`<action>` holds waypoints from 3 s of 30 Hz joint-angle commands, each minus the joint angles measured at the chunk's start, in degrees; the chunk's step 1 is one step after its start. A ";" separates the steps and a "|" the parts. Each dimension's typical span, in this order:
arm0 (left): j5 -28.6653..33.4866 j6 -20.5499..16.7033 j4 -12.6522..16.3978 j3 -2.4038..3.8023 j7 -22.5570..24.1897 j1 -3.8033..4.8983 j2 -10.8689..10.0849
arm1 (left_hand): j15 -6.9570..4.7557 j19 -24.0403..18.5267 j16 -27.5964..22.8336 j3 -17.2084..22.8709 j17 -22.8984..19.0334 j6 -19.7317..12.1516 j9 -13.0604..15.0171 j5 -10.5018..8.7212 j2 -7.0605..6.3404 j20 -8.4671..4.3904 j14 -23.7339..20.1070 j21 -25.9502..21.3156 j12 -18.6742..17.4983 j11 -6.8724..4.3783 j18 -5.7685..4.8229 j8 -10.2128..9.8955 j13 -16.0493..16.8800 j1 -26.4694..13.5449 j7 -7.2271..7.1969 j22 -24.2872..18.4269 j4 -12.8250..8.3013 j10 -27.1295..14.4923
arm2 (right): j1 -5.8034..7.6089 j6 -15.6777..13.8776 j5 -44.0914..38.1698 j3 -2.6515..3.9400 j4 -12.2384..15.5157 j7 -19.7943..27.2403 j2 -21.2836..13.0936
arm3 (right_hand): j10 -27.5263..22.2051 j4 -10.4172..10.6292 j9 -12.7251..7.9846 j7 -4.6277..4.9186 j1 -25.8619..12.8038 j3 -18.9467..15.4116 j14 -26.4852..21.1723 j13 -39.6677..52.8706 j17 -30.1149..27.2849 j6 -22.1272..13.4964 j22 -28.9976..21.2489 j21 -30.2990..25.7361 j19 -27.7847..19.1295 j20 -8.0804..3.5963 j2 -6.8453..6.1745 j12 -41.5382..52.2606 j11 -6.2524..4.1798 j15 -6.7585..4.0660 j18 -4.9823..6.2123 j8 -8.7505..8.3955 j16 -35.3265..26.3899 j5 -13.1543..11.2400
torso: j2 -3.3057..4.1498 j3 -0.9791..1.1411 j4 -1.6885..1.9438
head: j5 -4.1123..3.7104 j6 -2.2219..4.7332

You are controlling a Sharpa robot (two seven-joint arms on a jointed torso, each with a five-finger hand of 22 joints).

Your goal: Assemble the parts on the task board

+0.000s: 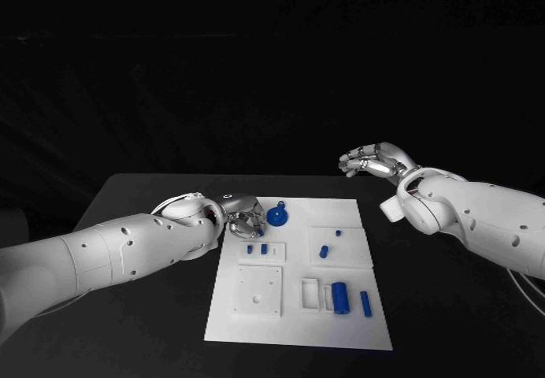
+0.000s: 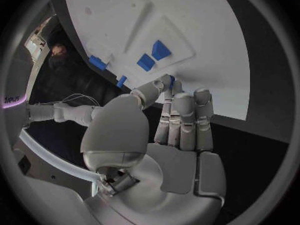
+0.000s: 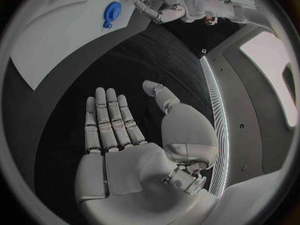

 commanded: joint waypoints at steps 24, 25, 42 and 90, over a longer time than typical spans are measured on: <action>-10.01 -0.77 2.24 -0.13 -1.49 -0.10 0.03 | -0.26 0.06 0.13 0.64 -0.36 0.24 -0.14 0.13 -0.67 -1.42 -0.25 0.26 -0.76 1.45 1.24 0.02 0.24 0.06 0.35 0.89 -0.02 1.64 | 0.01 0.15 0.03 0.06 -0.04 0.19 -0.08 | 0.45 0.10 -0.11 1.75 -0.23 0.10 -0.56 -0.08 -0.10 0.23 0.17 -0.28 0.25 0.34 0.10 0.01 -0.03 -0.03 1.08 0.38 0.34 -0.28 | -0.03 0.01 0.03 | -0.27 -0.14; -9.95 -0.94 2.23 -0.13 -1.44 -0.10 0.02 | -0.20 0.07 0.08 0.70 -0.43 -0.52 -0.35 0.07 -1.07 -1.41 -0.29 0.21 -0.92 1.51 1.25 -0.40 0.25 0.13 0.62 0.87 -0.05 1.51 | 0.01 0.14 0.03 0.06 -0.05 0.18 -0.09 | 0.45 0.10 -0.11 1.75 -0.23 0.10 -0.56 -0.08 -0.10 0.23 0.17 -0.28 0.25 0.34 0.10 0.01 -0.03 -0.03 1.09 0.38 0.34 -0.28 | -0.03 0.01 0.02 | -0.30 -0.13; -5.71 -6.26 2.25 -0.09 -0.63 -0.11 -0.55 | 1.33 0.22 -0.37 -0.06 -1.17 -8.16 -2.26 -0.22 -7.24 -0.09 -0.74 -0.34 -3.92 3.10 1.95 -4.02 -0.11 0.07 1.62 0.75 0.27 -2.42 | 0.01 0.14 0.03 0.06 -0.08 0.17 -0.24 | 0.43 0.05 -0.13 1.75 -0.22 0.10 -0.58 -0.09 -0.13 0.19 0.21 -0.33 0.24 0.35 0.05 0.00 -0.02 -0.03 1.09 0.38 0.35 -0.30 | -0.01 -0.04 0.02 | -0.36 -0.12; 54.98 -2.15 12.62 2.56 14.59 1.30 -12.46 | 5.16 -13.84 -26.64 -4.32 -12.27 -8.92 -1.14 -0.60 -4.92 3.63 -13.37 -14.07 -4.53 5.65 -3.12 -0.65 1.14 -4.23 3.61 -3.10 0.18 -3.45 | -2.37 5.77 -48.84 -1.58 9.71 -10.32 -5.57 | 14.62 -0.85 3.64 -1.65 16.56 9.74 32.88 2.78 12.61 7.03 1.61 16.42 37.66 -10.49 -3.61 -10.16 -5.48 -11.89 5.25 4.41 19.36 -35.76 | -0.55 0.09 -0.09 | -3.43 1.78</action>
